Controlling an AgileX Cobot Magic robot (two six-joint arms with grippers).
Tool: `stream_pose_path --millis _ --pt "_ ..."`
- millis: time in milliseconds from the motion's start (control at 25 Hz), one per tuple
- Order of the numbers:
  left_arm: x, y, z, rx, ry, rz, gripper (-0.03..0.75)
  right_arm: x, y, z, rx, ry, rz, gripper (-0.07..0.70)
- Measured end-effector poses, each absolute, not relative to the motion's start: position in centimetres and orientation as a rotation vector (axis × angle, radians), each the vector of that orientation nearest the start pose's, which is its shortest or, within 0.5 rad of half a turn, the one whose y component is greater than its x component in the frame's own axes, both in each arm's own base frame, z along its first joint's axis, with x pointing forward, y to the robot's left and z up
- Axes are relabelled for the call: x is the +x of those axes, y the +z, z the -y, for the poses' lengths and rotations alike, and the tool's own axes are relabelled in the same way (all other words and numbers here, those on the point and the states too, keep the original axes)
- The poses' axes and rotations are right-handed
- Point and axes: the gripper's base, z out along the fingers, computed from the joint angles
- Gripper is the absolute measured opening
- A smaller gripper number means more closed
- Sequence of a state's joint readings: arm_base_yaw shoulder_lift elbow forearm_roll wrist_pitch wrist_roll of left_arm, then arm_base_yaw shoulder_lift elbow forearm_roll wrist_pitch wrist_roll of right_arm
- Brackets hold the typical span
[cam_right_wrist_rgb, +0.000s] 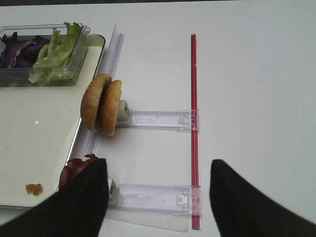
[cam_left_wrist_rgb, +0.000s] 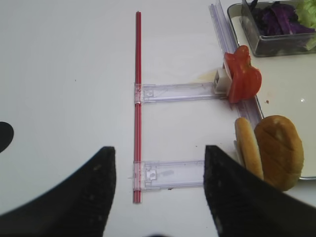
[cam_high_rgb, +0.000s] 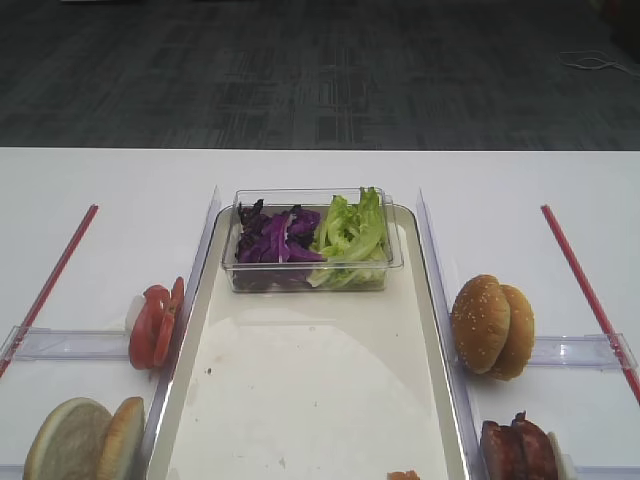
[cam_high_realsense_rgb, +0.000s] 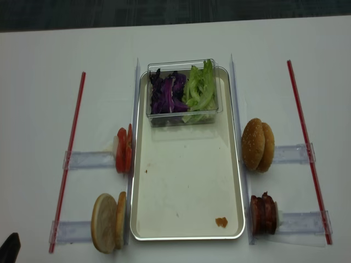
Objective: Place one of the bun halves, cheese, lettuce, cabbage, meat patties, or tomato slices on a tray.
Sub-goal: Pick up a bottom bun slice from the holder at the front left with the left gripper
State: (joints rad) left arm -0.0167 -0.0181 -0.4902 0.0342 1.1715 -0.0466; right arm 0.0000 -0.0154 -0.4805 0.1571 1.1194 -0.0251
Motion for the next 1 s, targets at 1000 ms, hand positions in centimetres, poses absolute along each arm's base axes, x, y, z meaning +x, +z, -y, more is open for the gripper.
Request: stream_pose_path --millis 1000 --pt "-2.0 27.9 -0.5 -0.068 0.022 -2.160 0.410 -0.8 26.8 -1.3 -0.039 0.175 -2.101 0.454"
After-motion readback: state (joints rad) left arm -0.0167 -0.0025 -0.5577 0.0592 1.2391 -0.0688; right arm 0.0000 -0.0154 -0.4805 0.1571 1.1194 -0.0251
